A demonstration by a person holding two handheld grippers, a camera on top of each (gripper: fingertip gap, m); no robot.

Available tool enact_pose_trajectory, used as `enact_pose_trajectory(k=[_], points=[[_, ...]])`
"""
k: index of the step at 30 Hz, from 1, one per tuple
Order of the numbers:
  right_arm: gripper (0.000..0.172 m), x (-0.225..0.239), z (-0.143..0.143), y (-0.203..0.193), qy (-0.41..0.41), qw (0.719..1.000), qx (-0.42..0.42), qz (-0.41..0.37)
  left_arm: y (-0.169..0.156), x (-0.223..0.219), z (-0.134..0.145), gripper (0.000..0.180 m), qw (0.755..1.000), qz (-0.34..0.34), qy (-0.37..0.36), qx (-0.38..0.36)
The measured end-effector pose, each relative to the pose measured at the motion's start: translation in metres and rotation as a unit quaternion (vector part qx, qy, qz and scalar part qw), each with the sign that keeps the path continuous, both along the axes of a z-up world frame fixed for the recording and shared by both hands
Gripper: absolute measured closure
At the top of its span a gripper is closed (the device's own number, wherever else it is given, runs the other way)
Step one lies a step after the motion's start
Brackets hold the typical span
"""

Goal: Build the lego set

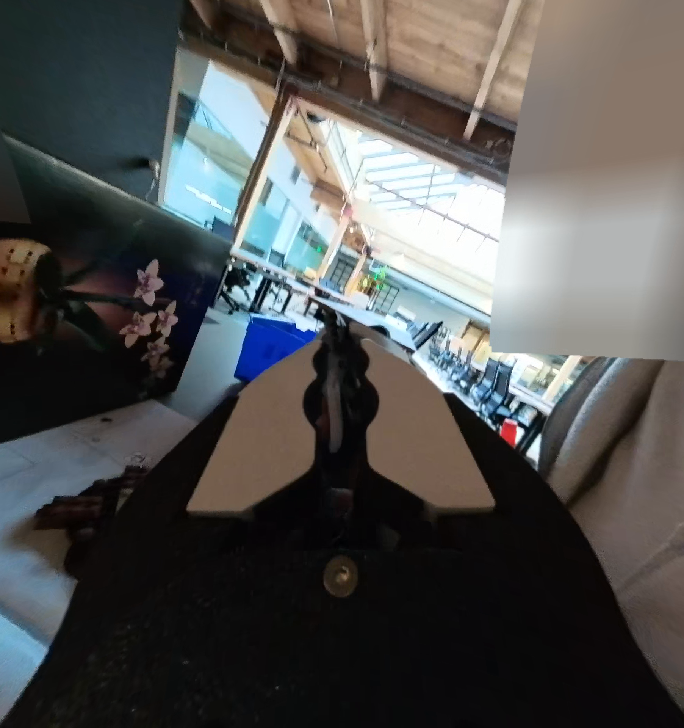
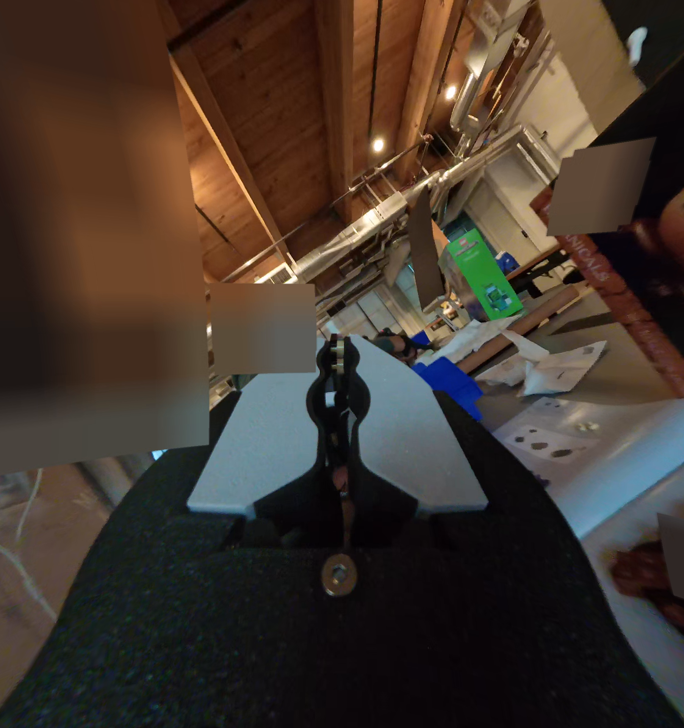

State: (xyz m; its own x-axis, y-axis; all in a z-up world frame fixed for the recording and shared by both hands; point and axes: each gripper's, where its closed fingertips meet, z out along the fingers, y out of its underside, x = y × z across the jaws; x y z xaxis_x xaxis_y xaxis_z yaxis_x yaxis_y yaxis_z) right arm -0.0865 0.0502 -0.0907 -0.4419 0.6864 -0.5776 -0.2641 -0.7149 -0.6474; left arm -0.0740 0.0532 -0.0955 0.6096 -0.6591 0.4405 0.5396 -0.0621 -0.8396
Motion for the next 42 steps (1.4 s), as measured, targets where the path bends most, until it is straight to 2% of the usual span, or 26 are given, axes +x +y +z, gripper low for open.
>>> enact_pose_trajectory(k=[6, 10, 13, 15, 19, 22, 26, 30, 32, 33, 36, 38, 40, 42], points=[[0.167, -0.002, -0.006, -0.011, -0.034, 0.999, 0.019, 0.037, -0.010, -0.003, -0.004, 0.173, 0.999, -0.020, 0.037, 0.003], [0.145, 0.006, -0.019, -0.017, -0.116, 0.982, 0.105, 0.107, -0.022, -0.003, -0.022, 0.174, 0.989, -0.071, 0.121, -0.038], [0.150, 0.010, -0.037, -0.026, -0.219, 0.934, 0.214, 0.184, -0.035, 0.001, -0.044, 0.174, 0.963, -0.136, 0.216, -0.086], [0.156, 0.010, -0.044, -0.035, -0.258, 0.900, 0.272, 0.223, -0.041, 0.002, -0.055, 0.174, 0.944, -0.163, 0.265, -0.107], [0.159, 0.005, -0.057, -0.052, -0.302, 0.847, 0.326, 0.294, -0.049, 0.007, -0.075, 0.174, 0.907, -0.202, 0.344, -0.134], [0.164, 0.003, -0.066, -0.053, -0.319, 0.822, 0.362, 0.303, -0.052, 0.010, -0.081, 0.174, 0.897, -0.212, 0.365, -0.134], [0.164, 0.003, -0.069, -0.052, -0.327, 0.811, 0.379, 0.303, -0.053, 0.007, -0.083, 0.174, 0.894, -0.209, 0.371, -0.136], [0.166, 0.008, -0.081, -0.056, -0.345, 0.788, 0.397, 0.321, -0.056, 0.007, -0.085, 0.174, 0.889, -0.219, 0.378, -0.138], [0.168, 0.005, -0.079, -0.055, -0.332, 0.797, 0.402, 0.304, -0.056, 0.007, -0.085, 0.173, 0.888, -0.220, 0.380, -0.138], [0.168, 0.002, -0.074, -0.053, -0.322, 0.814, 0.386, 0.291, -0.054, 0.006, -0.084, 0.172, 0.891, -0.213, 0.376, -0.136], [0.168, -0.009, -0.041, -0.038, -0.246, 0.906, 0.235, 0.252, -0.043, -0.003, -0.069, 0.152, 0.923, -0.167, 0.325, -0.121], [0.168, -0.014, -0.020, -0.021, -0.172, 0.955, 0.109, 0.216, -0.035, -0.010, -0.052, 0.148, 0.953, -0.130, 0.253, -0.100], [0.169, -0.016, -0.014, -0.012, -0.122, 0.975, 0.035, 0.185, -0.028, -0.016, -0.033, 0.150, 0.979, -0.093, 0.162, -0.076], [0.169, -0.019, -0.016, -0.012, -0.099, 0.982, 0.008, 0.160, -0.022, -0.022, -0.022, 0.154, 0.991, -0.062, 0.101, -0.062]])
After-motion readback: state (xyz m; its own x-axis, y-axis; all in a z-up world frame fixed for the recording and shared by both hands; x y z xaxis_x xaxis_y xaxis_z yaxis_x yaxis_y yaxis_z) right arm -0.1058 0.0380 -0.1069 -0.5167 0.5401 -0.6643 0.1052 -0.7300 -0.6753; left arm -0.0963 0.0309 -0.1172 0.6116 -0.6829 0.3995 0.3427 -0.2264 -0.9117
